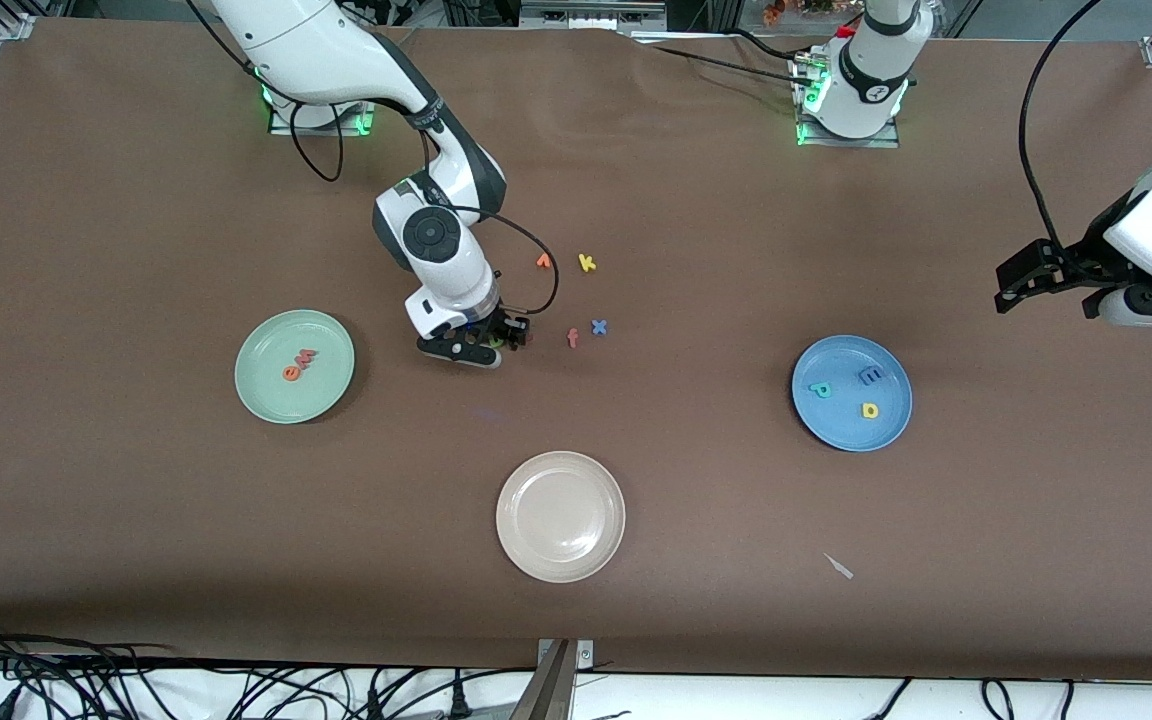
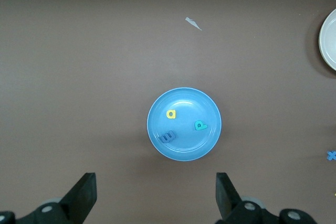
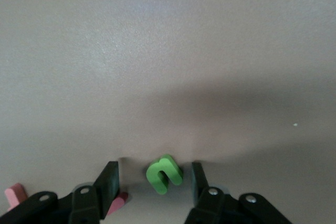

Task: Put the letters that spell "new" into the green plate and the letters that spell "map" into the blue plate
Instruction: 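Carry the green 'n' to the green plate and open the right gripper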

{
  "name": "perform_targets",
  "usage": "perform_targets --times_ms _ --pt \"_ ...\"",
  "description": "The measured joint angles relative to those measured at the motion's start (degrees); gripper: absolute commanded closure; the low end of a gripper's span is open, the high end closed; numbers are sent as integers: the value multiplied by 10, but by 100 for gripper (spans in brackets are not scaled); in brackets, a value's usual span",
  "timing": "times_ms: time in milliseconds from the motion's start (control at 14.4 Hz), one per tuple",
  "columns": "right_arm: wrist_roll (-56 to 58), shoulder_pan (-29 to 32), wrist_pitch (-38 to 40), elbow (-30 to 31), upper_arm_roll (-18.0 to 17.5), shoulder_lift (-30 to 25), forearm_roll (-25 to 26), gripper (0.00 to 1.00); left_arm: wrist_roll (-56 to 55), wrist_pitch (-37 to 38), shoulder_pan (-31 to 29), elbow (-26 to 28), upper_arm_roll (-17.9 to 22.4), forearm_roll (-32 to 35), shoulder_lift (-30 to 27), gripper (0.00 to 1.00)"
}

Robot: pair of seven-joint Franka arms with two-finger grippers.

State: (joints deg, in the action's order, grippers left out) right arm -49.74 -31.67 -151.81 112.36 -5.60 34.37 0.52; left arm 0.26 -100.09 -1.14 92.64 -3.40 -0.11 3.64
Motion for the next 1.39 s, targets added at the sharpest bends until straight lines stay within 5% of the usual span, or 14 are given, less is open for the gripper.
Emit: perform_targets --times_ms 208,624,1040,1387 --pt "0 0 -25 13 1 2 0 45 0 0 1 0 -2 0 0 0" --pt "0 -2 -30 17 1 -4 2 98 0 58 0 -6 -14 0 -5 0" --pt "27 -3 -15 18 11 -11 4 98 0 77 -1 -9 -14 0 -21 0" --pt "180 32 135 18 53 -98 5 98 0 81 -1 -9 -14 0 -21 0"
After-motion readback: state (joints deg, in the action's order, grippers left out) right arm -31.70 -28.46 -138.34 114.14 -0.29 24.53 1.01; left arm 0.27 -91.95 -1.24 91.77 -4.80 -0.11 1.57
